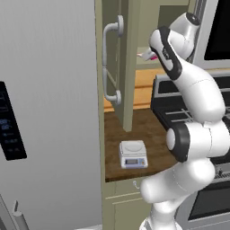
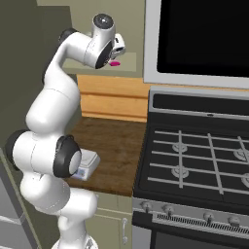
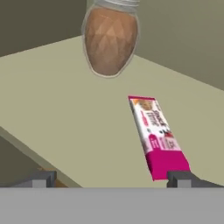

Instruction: Pick the bar and place it on the digital scale for weighing, and close the cabinet.

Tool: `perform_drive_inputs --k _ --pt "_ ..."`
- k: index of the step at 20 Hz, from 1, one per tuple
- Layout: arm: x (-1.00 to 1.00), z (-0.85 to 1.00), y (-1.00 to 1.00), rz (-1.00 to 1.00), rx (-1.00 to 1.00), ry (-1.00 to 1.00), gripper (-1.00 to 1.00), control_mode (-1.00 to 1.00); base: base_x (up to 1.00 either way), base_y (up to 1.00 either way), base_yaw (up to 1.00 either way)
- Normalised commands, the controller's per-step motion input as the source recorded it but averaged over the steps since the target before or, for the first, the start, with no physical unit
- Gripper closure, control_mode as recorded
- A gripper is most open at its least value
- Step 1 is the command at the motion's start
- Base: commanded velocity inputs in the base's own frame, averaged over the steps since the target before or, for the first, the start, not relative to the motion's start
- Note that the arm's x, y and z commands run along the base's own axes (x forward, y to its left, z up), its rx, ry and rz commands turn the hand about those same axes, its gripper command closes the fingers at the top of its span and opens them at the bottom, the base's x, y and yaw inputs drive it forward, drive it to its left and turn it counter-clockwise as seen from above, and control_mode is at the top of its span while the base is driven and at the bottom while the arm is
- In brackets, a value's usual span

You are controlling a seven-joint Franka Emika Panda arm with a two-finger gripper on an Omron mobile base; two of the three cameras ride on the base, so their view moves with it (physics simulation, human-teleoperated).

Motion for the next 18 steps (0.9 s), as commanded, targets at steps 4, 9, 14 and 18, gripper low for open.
perform_drive_inputs --k 4,9,14,18 --pt "0.29 -0.11 -0.03 0.00 0.00 0.02 -1.00 -1.00 0.00 0.00 0.00" --pt "0.28 -0.01 -0.10 0.00 0.00 0.03 -1.00 -1.00 0.00 0.00 0.00" --pt "0.31 0.00 -0.07 0.00 0.00 0.05 -1.00 -1.00 0.00 0.00 0.00" --pt "0.23 -0.02 0.00 0.00 0.00 0.02 -1.00 -1.00 0.00 0.00 0.00"
